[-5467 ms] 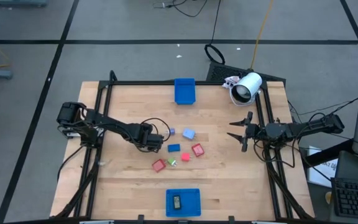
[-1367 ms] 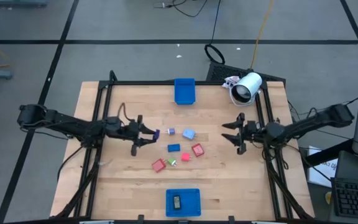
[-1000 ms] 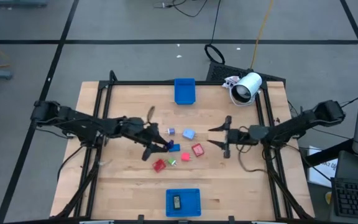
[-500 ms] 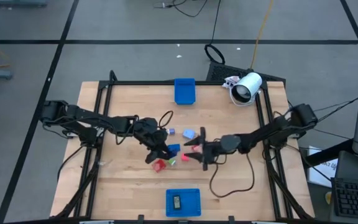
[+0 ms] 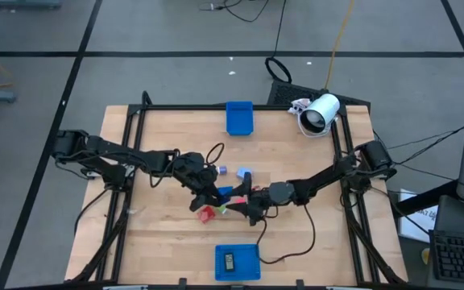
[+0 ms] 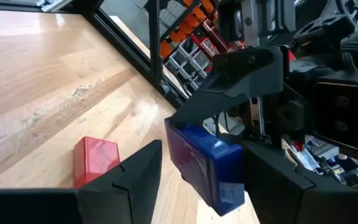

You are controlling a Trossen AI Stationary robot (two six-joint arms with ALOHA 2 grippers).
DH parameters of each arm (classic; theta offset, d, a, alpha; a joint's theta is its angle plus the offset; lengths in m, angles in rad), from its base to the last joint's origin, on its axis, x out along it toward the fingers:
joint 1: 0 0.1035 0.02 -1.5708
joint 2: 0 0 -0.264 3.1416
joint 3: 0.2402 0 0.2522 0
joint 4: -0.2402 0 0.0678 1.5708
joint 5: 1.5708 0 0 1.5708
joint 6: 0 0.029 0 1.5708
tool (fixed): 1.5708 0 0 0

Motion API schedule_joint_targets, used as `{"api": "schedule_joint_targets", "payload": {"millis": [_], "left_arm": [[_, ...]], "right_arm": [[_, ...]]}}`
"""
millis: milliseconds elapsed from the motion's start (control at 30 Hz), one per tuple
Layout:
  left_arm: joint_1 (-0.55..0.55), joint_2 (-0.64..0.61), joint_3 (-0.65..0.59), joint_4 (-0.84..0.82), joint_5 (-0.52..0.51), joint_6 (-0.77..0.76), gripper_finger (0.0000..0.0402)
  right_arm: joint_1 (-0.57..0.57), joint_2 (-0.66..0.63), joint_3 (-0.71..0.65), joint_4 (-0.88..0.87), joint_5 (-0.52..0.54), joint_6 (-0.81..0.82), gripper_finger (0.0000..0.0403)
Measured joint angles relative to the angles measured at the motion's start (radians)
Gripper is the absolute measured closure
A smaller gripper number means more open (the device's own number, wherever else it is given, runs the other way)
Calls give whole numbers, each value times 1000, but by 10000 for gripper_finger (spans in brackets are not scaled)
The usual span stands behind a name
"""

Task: Pick & Place Office items
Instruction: Put the purple digital timer into the bottom blue bin

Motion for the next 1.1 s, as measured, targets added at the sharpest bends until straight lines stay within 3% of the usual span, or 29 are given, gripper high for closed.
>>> {"api": "schedule_joint_targets", "payload": {"millis": [300, 600, 733, 967, 1100], "left_arm": [[-13, 0, 0, 8, -1, -4, 218], [-13, 0, 0, 14, 6, -16, 248], [3, -9, 0, 16, 18, -35, 203], [69, -23, -1, 0, 298, -76, 118], [90, -58, -1, -44, 298, -90, 92]], "right_arm": [[1, 0, 0, -6, 1, -14, 254], [9, 2, -1, -26, -1, -27, 342], [23, 1, -1, -21, 10, -5, 348], [37, -54, -2, -62, 79, 135, 341], [36, -111, -3, -154, 82, 245, 349]]}}
